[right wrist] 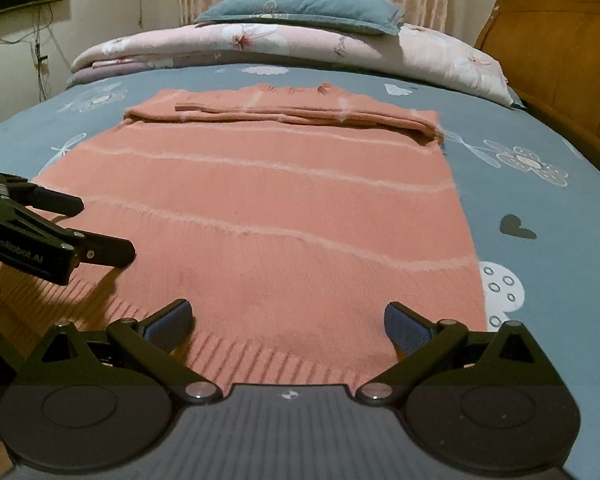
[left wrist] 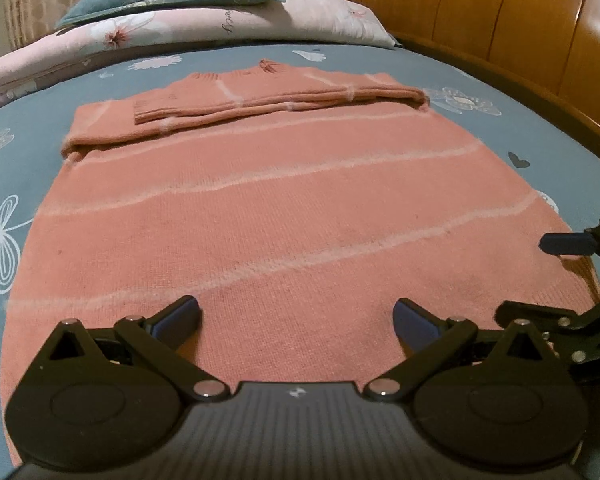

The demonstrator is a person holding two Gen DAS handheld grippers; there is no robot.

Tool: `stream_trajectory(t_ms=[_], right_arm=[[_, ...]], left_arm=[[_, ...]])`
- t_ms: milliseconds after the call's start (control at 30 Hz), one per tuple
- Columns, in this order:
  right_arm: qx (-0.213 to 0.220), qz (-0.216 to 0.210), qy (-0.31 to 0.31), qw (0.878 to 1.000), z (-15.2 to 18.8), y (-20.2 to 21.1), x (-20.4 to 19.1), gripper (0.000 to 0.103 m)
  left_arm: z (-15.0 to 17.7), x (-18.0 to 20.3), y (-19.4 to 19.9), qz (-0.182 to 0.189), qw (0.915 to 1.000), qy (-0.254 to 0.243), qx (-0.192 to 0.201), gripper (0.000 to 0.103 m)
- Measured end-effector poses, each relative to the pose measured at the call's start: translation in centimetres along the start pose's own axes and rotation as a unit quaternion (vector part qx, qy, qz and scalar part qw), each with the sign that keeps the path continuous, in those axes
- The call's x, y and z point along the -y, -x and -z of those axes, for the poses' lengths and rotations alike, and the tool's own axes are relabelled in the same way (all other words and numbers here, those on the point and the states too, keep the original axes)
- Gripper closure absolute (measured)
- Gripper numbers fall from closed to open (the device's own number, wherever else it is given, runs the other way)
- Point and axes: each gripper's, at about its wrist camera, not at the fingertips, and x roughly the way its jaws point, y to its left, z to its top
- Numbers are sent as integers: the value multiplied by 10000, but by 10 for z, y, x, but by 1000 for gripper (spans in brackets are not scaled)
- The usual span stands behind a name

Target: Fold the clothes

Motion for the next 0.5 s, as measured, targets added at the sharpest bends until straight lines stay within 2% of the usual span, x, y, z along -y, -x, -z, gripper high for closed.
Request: stream_trajectory(t_ms=[167, 267, 367, 500], right_arm=[[172, -30, -614, 9980, -13, -2, 23, 0], [47, -14, -1006, 9949, -13, -9, 41, 0], [220, -33, -1092, 9938, -6, -3, 52, 0], [417, -29, -1283, 9909, -22, -4, 61, 0]], left_arm=[[-1, 0, -1, -19, 10000, 3, -32, 0], [-2, 1, -1, -26, 10000, -2, -36, 0], [0, 1, 0, -29, 10000, 9, -15, 0], [-3, 3, -1, -69, 9999, 23, -91, 0]])
